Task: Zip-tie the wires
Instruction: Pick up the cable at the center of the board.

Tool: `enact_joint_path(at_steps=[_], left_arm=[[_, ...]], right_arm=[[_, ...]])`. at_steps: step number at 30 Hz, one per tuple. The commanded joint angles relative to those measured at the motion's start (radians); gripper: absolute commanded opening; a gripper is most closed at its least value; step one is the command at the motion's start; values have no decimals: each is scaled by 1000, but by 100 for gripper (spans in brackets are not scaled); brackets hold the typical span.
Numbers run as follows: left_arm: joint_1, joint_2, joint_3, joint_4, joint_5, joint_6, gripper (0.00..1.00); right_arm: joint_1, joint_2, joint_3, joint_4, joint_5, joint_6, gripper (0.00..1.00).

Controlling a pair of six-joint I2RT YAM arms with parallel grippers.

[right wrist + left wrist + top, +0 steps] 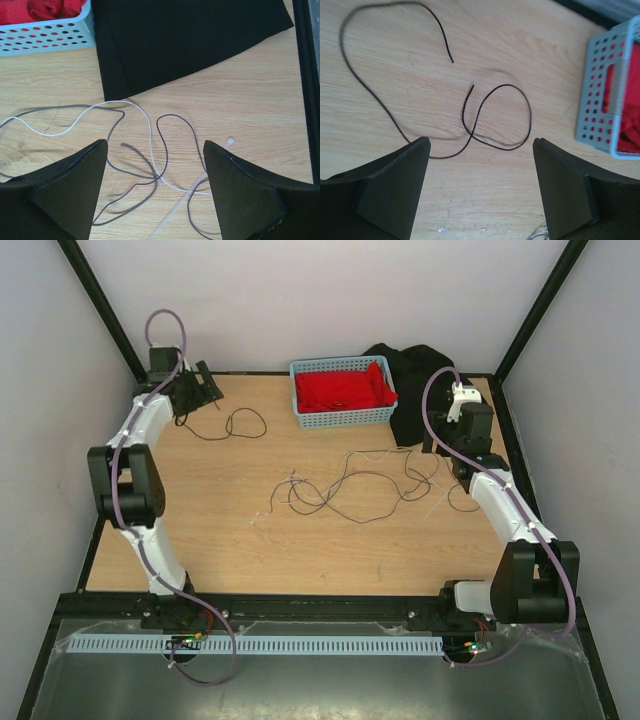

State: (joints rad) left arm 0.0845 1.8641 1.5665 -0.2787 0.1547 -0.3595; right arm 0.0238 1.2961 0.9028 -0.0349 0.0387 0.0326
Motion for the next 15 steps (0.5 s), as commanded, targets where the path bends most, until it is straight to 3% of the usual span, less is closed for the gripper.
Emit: enact_joint_path(at_steps=[1,6,15], left_arm=[[-38,135,110,-60,51,57,85],[-83,269,191,-75,30,89,82],[-102,384,251,-82,-7,105,66]], right_arm=[[-2,9,-15,68,-46,30,88],[-2,29,-16,87,-66,47,88],[-2,18,-6,81,-54,37,88]])
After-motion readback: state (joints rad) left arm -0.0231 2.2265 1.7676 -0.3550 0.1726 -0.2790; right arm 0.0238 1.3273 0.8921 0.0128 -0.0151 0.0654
